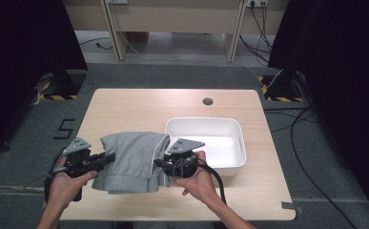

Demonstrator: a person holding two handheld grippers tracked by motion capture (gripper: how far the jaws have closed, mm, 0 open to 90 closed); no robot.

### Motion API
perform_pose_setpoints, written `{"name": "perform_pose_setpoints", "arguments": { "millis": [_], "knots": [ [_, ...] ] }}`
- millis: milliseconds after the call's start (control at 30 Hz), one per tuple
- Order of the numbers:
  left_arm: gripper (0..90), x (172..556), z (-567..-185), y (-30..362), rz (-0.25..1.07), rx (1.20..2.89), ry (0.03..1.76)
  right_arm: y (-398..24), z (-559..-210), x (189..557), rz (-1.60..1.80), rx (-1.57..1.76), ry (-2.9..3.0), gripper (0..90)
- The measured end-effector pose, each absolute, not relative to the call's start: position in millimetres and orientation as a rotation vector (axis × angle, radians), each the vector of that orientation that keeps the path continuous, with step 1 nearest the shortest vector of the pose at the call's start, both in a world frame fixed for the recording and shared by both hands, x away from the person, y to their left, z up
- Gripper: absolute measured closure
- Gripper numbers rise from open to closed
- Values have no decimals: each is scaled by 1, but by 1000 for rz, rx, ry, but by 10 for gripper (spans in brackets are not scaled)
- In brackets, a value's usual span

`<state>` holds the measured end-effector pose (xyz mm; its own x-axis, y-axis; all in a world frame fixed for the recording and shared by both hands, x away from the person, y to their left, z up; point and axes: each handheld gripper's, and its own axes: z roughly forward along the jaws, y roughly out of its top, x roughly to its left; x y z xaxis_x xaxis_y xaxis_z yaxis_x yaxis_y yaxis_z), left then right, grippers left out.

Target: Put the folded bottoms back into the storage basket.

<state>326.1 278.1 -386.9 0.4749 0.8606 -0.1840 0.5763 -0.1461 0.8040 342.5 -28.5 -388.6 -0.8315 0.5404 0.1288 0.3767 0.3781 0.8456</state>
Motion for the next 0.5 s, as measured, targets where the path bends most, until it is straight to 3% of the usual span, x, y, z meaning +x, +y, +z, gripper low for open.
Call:
{"name": "perform_pose_setpoints", "arguments": {
  "millis": [500],
  "knots": [
    [769, 373, -359, 210, 368, 1886, 1104, -98, -359, 369, 1403, 941, 2403, 751]
  ]
}}
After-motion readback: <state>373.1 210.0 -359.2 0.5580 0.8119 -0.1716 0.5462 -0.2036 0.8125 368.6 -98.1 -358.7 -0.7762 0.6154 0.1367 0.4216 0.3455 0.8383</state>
